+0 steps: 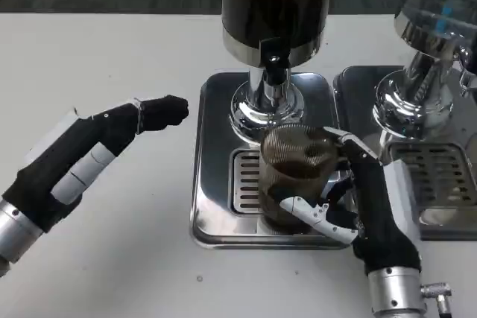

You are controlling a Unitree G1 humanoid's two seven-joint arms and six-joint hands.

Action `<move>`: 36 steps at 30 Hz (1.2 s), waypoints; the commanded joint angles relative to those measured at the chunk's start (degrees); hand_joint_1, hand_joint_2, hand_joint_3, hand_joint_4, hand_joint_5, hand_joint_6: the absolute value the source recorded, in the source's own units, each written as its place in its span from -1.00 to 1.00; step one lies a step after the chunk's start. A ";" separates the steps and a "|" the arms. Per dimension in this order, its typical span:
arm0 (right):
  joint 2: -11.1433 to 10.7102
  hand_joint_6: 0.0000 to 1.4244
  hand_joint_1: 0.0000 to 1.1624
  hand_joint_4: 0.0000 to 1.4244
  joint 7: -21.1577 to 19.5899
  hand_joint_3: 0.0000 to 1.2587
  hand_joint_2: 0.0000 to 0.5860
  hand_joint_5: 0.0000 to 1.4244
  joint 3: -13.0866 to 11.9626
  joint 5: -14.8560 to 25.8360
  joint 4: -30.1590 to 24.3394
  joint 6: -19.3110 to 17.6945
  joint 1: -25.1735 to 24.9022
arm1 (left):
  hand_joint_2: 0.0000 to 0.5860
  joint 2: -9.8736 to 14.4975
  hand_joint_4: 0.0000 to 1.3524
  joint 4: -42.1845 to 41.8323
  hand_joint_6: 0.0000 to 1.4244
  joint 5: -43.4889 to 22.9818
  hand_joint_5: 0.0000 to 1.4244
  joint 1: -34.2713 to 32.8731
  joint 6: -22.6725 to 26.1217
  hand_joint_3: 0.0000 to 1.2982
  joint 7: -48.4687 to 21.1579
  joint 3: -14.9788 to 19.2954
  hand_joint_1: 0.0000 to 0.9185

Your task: Grasp the cup under the faucet to collect the drink, then remove the cup.

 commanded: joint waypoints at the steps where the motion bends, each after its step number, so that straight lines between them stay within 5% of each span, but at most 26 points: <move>1: 0.15 0.38 0.22 -0.08 -1.86 -0.06 -0.23 0.04 -0.35 -0.18 -2.51 -2.89 0.36 | -0.56 -0.04 -0.63 0.43 -0.76 0.84 -0.70 0.08 0.37 -0.54 0.15 -0.02 -1.00; 36: -1.42 0.59 0.41 -0.02 1.62 0.01 -0.40 0.18 -2.75 -0.49 -20.34 -0.93 11.84 | -0.56 0.99 -0.68 -3.85 -0.78 4.17 -0.74 1.67 -5.91 -0.57 0.05 -1.19 -1.00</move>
